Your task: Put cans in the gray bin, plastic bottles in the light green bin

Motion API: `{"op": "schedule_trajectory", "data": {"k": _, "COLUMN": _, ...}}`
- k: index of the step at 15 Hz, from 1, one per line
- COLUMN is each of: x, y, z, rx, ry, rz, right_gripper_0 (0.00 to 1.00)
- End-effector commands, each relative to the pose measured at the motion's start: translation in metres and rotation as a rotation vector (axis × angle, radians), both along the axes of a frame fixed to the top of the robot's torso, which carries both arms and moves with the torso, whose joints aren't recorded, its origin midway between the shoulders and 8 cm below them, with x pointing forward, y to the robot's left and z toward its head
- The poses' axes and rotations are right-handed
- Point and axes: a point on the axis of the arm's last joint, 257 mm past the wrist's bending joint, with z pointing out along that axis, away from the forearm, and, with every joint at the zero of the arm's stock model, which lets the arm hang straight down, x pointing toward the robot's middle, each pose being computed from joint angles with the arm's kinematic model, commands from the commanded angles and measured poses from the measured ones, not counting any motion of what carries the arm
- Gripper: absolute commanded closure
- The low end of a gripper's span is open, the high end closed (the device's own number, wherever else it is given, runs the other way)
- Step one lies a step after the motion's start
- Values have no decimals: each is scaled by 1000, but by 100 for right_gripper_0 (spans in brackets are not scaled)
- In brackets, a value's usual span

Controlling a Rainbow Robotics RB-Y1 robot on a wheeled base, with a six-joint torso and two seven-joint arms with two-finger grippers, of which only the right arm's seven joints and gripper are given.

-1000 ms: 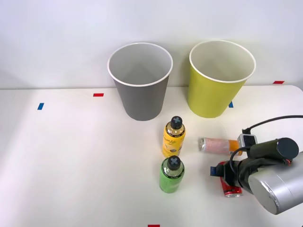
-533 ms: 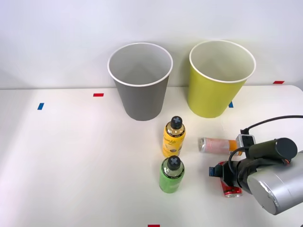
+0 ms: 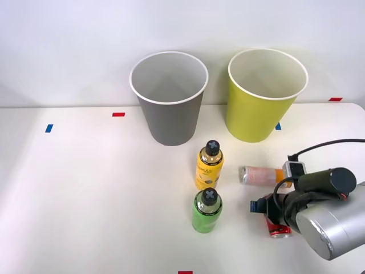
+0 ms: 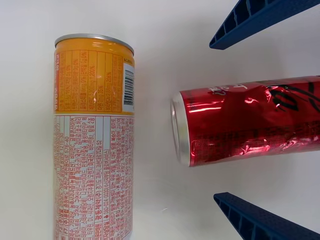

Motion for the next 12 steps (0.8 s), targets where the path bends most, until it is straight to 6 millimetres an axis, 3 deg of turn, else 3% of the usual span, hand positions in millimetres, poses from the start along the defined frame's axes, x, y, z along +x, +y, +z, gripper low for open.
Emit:
{"op": "schedule_trajectory", "data": {"k": 1, "x": 0, "y": -4, "z": -1, "rx": -15, "ry": -1, "rz": -4, "right_gripper_0": 0}}
{"op": "schedule_trajectory", "data": {"k": 12, "x": 1, "y": -1, "z": -14, "rx": -19, "ry": 12, "rz": 7, "right_gripper_0": 0}}
